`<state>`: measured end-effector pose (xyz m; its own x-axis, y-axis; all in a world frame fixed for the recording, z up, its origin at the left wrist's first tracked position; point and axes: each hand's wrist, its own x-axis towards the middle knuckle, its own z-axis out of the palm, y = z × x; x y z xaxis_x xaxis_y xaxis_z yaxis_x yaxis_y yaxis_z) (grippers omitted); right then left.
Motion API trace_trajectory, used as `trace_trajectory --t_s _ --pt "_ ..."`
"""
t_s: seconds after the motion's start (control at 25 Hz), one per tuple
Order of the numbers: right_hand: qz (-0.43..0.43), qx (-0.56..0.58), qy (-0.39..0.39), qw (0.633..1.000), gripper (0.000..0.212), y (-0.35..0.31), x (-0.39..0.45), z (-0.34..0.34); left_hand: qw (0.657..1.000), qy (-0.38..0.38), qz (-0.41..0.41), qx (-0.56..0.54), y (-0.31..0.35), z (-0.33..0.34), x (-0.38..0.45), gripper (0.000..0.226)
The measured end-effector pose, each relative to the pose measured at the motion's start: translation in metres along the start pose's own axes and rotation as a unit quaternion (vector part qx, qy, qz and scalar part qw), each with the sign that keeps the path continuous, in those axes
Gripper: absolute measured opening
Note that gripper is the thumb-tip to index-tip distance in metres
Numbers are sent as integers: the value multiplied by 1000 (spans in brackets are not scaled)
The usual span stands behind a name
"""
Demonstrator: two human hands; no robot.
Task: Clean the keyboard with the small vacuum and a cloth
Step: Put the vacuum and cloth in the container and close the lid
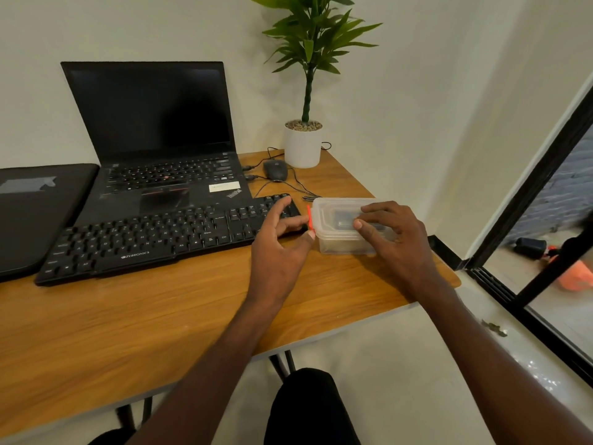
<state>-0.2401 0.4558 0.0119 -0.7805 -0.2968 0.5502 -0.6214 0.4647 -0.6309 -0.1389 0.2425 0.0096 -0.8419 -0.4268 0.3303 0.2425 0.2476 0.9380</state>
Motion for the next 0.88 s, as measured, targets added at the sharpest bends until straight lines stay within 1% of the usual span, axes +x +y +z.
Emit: trace_trajectory --t_s 0.12,0.24,0.32,0.36,0.44,0.48,0.56,0.6,0.64,0.72,0.76,0.8,0.88 --pt "12 -1 -8 1000 34 1 1 1 999 -17 11 33 -2 2 1 79" --pt "14 -7 -15 1000 40 1 0 2 998 -28 12 54 -4 4 1 78" --pt "-8 -7 -19 1000 38 -1 1 2 997 -35 13 73 -3 8 3 81" --pt "-19 6 -16 1000 35 -2 1 2 994 -45 19 95 -2 11 6 87" --pt "-15 64 26 998 28 0 2 0 980 -80 37 181 -1 19 14 98" --pt "16 94 63 993 29 2 2 -2 969 -98 42 223 -1 22 19 97" --pt "118 107 133 978 35 3 1 -5 962 -118 40 241 -3 25 25 86" --pt "159 94 137 973 38 4 1 -5 965 -116 37 232 -7 25 27 78" --pt "185 82 119 972 40 6 1 -3 968 -112 32 222 -11 23 28 72" --pt "195 71 65 976 46 5 1 0 974 -104 28 200 -16 21 29 66" --pt "190 72 55 978 48 5 1 1 975 -103 29 193 -17 21 30 64" --pt "185 71 59 978 47 4 3 0 975 -100 31 195 -16 21 30 62" --pt "194 51 92 975 38 3 3 -1 972 -94 40 214 -17 21 29 59"
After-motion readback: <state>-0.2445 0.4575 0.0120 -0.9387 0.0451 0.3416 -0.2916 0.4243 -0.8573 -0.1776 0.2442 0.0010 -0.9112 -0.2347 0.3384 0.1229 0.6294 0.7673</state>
